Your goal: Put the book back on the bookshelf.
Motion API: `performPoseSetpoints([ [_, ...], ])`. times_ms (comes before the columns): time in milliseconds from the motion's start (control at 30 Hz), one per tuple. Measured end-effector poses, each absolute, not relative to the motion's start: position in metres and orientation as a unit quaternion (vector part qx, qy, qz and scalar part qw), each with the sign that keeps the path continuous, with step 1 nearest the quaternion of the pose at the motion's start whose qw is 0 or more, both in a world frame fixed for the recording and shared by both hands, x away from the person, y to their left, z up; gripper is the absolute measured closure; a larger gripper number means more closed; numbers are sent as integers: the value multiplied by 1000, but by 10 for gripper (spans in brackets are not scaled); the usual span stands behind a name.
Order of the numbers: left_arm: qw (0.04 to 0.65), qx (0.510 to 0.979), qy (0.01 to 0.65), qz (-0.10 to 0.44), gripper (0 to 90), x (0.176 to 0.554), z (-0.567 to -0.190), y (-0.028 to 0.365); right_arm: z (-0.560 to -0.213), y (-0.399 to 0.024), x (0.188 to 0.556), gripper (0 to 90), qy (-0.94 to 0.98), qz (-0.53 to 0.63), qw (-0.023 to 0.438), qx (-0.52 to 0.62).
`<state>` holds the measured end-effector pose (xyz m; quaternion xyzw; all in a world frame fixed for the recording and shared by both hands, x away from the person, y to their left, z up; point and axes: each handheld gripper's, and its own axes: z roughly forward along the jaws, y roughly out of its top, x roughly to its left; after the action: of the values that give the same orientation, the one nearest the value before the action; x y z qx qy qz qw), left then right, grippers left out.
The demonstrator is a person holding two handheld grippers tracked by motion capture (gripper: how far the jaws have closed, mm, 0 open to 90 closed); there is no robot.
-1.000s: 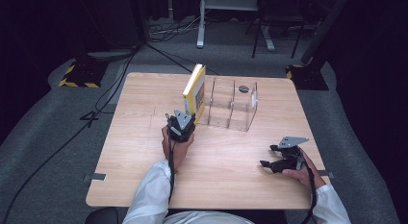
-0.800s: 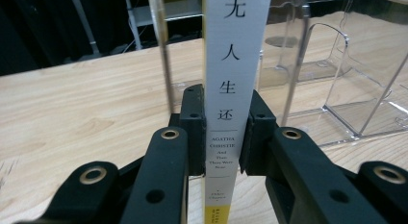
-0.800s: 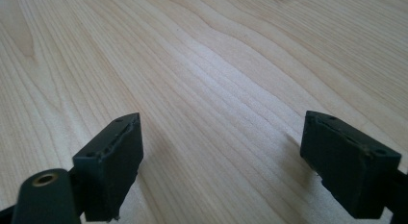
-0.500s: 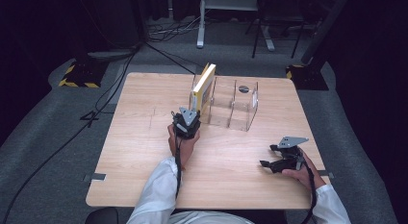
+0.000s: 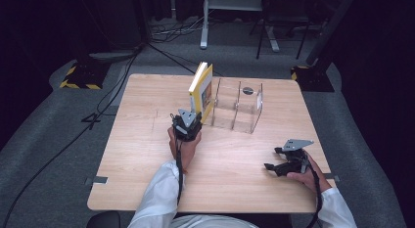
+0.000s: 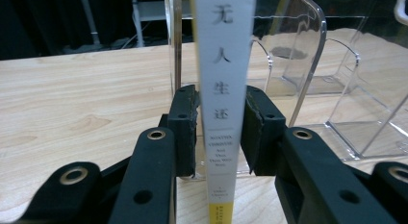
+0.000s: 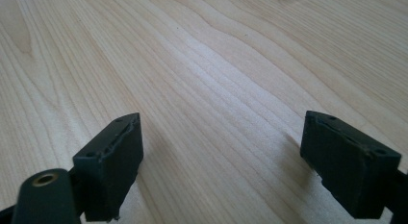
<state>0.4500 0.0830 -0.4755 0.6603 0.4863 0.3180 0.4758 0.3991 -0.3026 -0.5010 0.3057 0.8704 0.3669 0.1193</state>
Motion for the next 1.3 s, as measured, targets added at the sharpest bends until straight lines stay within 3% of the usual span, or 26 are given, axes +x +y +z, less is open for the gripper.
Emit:
performPoseSetpoints([
  [867, 479, 701, 434, 300, 646, 442, -464, 102, -500, -301, 398, 155, 874, 356, 125, 306],
  [1300, 476, 725, 413, 278, 467, 435, -455, 116, -493, -297, 395, 173, 873, 355, 133, 307],
])
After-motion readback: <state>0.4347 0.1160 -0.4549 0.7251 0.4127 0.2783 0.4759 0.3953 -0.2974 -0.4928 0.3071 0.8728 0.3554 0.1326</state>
